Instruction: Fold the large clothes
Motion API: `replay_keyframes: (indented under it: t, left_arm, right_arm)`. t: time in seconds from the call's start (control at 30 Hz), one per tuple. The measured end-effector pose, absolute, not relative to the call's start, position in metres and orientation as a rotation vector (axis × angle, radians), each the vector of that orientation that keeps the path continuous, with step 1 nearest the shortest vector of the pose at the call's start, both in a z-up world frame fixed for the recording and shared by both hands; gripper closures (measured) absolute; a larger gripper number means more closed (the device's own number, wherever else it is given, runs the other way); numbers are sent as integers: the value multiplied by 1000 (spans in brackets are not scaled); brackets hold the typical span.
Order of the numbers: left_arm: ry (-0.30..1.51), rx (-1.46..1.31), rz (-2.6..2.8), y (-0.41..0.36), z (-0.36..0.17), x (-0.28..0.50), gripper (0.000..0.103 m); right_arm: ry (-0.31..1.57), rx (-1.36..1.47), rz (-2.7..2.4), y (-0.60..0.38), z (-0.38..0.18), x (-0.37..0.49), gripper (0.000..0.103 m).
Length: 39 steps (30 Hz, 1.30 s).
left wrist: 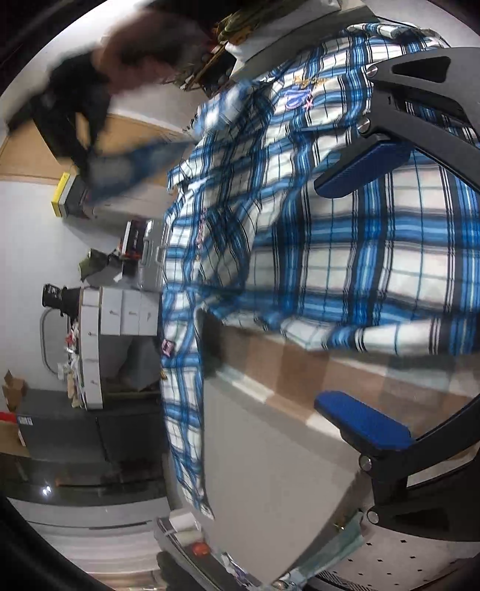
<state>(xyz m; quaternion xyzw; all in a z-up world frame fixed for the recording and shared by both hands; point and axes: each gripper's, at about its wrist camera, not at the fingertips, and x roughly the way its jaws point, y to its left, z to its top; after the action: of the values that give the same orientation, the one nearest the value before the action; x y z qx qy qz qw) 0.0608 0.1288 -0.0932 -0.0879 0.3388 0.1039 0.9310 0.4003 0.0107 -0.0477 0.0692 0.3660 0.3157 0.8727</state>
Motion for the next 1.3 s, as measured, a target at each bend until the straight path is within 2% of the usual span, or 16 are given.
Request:
replay_keyframes:
  t: [0.03,0.07,0.1,0.13,0.23,0.3,0.33,0.37,0.6,0.77,0.83,0.93,0.97,1.07,1.3]
  left_arm:
    - [698,-179,219,131,-95,61,1]
    - [707,-176,224,132,-96,60,1]
    - [711,-173,224,132,-97,59,1]
    - [711,-170,225,133,-97,58,1]
    - [695,-158,234,136,-96,55,1]
    - [694,-169,226,139,-96,58,1]
    - [699,-174,219,140,-97,61,1]
    - [705,-176,214,141,-96,64,1]
    - [755,-124,174,138,-96,90,1]
    - [786,-103,205,144,-93,86,1]
    - [771,-95,240,150,-86,80,1]
    - [761,-96,283,162,-75,77,1]
    - [755,-107,305,169,-69,76,1]
    - [727,-140,347,191,-54,77,1]
    - [666,-170,479,282,-24,100,1]
  right_arm:
    - [834,165,687,26,-73,406,94]
    - [913,177,700,39,-101,409,79]
    - [994,191,696,49,-131,410,72]
    - [1033,206,705,52,-151,406,70]
    - [1023,196,719,28,-167,381,67]
    - [986,205,714,-11,-161,355,52]
    - [964,204,679,-37,-158,339,37]
    - [956,194,647,-56,-151,335,27]
    - [872,75,390,-198,-149,241,21]
    - [760,150,355,-248,-147,198,21]
    - [674,153,371,-252,-140,185,19]
    - [541,112,394,-236,-124,176,4]
    - [499,104,402,-230,-121,173,2]
    - [404,91,465,-199,-109,176,0]
    - [404,159,529,-164,-122,203,0]
